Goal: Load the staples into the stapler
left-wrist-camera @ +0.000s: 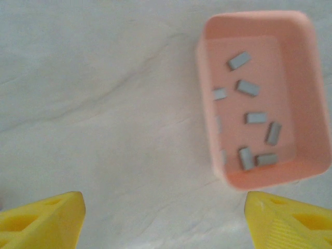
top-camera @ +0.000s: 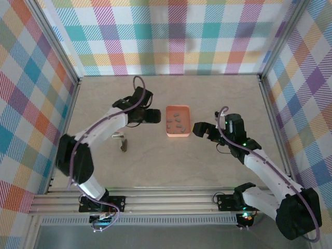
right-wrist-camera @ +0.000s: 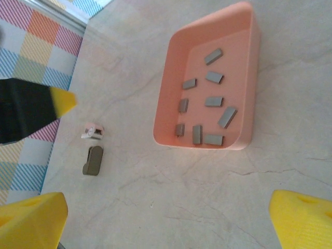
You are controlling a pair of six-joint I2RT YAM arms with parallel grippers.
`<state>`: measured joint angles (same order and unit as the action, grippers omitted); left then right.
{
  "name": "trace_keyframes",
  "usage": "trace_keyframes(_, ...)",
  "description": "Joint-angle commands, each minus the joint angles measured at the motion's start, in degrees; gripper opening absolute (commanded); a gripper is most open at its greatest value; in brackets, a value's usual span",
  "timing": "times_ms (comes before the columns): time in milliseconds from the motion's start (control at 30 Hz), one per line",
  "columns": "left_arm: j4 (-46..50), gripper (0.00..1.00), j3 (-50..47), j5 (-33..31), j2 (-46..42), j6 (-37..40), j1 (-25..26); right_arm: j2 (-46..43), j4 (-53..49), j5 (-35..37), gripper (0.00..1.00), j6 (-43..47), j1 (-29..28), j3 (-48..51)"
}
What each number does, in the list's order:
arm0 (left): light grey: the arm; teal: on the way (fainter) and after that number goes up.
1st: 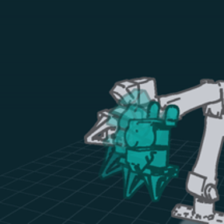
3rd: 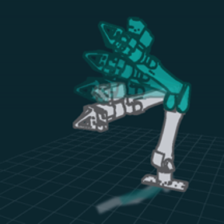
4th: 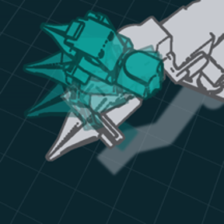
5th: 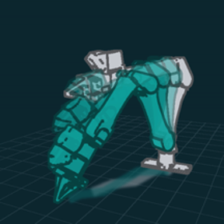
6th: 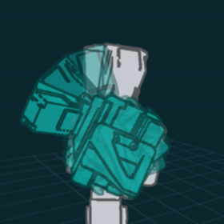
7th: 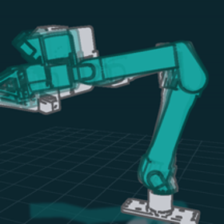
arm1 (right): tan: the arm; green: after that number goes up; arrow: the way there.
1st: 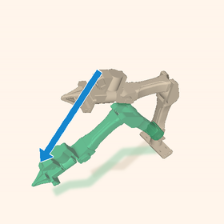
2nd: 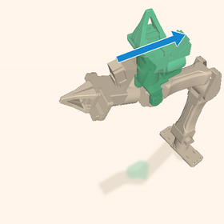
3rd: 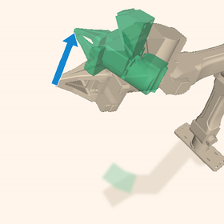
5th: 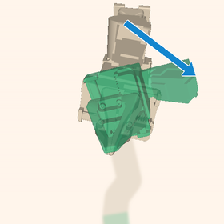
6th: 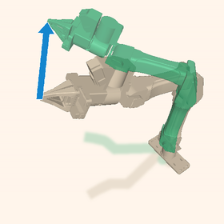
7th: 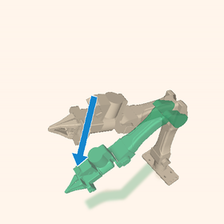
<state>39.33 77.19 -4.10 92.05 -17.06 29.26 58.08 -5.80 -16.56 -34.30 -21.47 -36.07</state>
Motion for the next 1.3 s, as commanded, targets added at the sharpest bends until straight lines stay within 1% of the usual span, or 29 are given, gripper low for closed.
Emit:
trace_keyframes(0,13.47,0.79,-5.11,-7.94,-3.49,-0.9,-1.5,2.15,1.87,1.32,0.99,0.91,-1.75,-1.75)
trace_keyframes(100,15.32,0.79,-9.48,-9.24,-6.52,-2.42,-3.57,3.88,1.93,1.35,0.99,1.2,-2.93,-2.9)
trace_keyframes(200,14.48,0.8,-14.07,-7.03,-8.08,-2.87,-7.13,4.9,2.22,1.27,0.99,1.26,-3.57,-3.38)
trace_keyframes(300,11.34,0.8,-17.95,-4.39,-9.25,-3.15,-9.76,5.44,2.46,1.34,0.99,1.19,-3.97,-3.65)
trace_keyframes(467,8.87,0.78,-19.86,-6.34,-7.36,-2.13,-10.2,5.81,2.73,1.56,0.99,0.91,-4.5,-3.66)
trace_keyframes(567,8.16,0.73,-19.47,-6.99,-4.31,-1.0,-10.27,5.9,2.57,1.88,0.99,0.6,-4.65,-3.74)
trace_keyframes(633,7.37,0.73,-19.82,-8.01,-2.92,-0.68,-10.4,5.81,2.28,2.24,0.99,0.56,-4.72,-3.92)
trace_keyframes(900,4.68,0.72,-20.45,-6.5,0.14,-1.23,-11.15,5.72,0.99,2.89,0.99,1.3,-4.94,-4.2)
trace_keyframes(1067,2.94,0.66,-21.25,-5.57,2.14,-1.85,-11.15,5.91,0.98,1.78,0.99,1.69,-4.89,-4.35)
trace_keyframes(1200,1.58,0.64,-21.94,-4.41,2.99,-2.37,-11.41,5.5,0.29,1.31,0.99,2.31,-4.89,-4.42)
trace_keyframes(1267,1.71,0.61,-21.72,-4.35,3.44,-2.41,-11.41,5.21,0.05,1.4,0.99,2.47,-4.89,-4.36)
